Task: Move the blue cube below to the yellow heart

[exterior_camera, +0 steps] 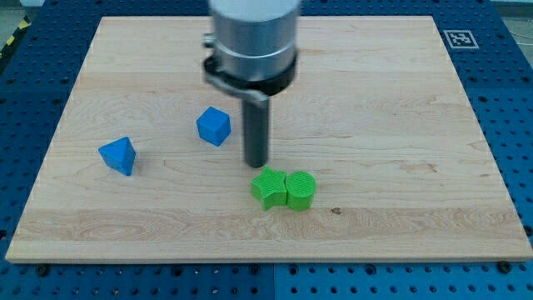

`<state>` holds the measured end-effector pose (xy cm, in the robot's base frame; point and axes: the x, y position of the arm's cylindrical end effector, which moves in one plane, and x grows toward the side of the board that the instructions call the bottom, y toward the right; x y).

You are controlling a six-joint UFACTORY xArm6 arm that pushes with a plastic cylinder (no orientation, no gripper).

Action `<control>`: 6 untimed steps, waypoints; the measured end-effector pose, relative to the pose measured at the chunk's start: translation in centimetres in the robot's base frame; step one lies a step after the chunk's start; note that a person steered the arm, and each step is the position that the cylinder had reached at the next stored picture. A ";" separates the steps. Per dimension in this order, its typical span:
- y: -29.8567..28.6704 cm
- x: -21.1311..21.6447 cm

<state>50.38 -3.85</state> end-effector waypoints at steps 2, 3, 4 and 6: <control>-8.4 -3.8; -7.2 -4.1; -4.5 -4.5; -2.6 -6.7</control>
